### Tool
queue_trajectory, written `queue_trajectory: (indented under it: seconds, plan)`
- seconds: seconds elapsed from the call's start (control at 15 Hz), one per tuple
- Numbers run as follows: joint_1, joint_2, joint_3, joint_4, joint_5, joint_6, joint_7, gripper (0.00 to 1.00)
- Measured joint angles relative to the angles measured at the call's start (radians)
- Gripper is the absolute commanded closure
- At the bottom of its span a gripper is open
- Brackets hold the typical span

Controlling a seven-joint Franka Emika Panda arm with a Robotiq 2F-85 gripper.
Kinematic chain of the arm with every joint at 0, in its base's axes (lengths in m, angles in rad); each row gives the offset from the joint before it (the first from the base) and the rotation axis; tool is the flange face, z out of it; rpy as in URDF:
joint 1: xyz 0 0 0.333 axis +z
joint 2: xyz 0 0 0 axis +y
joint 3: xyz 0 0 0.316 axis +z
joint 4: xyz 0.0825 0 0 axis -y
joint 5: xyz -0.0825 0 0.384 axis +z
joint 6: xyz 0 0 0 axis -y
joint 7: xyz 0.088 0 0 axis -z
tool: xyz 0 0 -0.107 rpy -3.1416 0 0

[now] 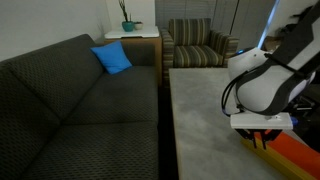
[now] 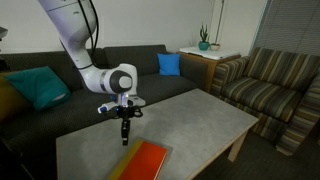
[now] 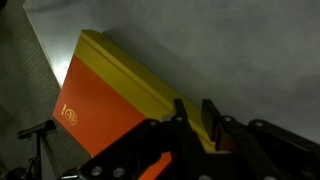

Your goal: Slide the book to the right

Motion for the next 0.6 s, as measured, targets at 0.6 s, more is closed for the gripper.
queue_trajectory:
  seconds: [0.6]
  plan:
    - [-0.012, -0.216, 0.108, -0.124, -0.002, -0.057, -0.137, 0.00]
